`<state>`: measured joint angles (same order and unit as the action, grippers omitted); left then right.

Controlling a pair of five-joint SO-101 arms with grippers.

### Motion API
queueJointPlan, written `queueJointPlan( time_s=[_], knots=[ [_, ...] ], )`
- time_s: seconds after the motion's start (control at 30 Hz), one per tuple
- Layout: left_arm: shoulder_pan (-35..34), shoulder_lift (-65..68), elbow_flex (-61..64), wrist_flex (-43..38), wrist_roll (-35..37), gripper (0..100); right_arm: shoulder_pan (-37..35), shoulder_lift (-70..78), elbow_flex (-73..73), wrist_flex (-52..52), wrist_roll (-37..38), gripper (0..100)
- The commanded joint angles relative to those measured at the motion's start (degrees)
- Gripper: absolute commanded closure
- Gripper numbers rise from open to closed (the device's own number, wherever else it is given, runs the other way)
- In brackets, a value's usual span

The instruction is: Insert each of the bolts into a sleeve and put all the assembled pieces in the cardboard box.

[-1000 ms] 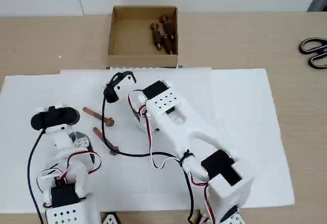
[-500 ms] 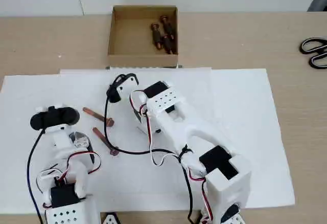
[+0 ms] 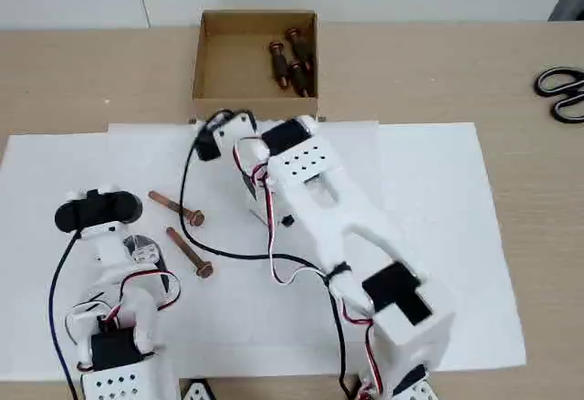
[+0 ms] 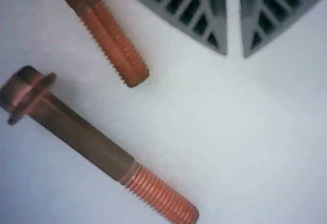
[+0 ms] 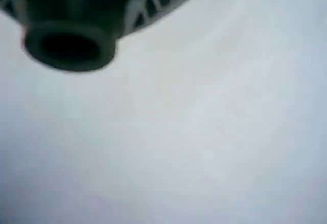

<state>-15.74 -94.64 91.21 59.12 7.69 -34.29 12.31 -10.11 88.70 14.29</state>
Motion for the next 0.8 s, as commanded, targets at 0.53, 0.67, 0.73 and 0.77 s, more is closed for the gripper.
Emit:
queueJointPlan(
  time_s=[0.53, 0.67, 0.73, 0.77],
  knots=[
    [2.02, 8.0, -19.82, 4.57, -12.57, 99, 29.67, -30.46, 10.64, 7.52, -0.09, 99.5],
    [2.02, 24.26, -31.87, 5.19, -13.27, 99, 31.96, -34.95, 19.87, 7.34, -0.09, 99.5],
    [2.02, 32.88, -38.9, 5.98, -13.36, 99, 32.66, -36.88, 23.74, 6.81, -0.09, 99.5],
    [2.02, 37.1, -42.68, 6.77, -13.89, 99, 33.1, -37.93, 25.14, 6.81, -0.09, 99.5]
  ],
)
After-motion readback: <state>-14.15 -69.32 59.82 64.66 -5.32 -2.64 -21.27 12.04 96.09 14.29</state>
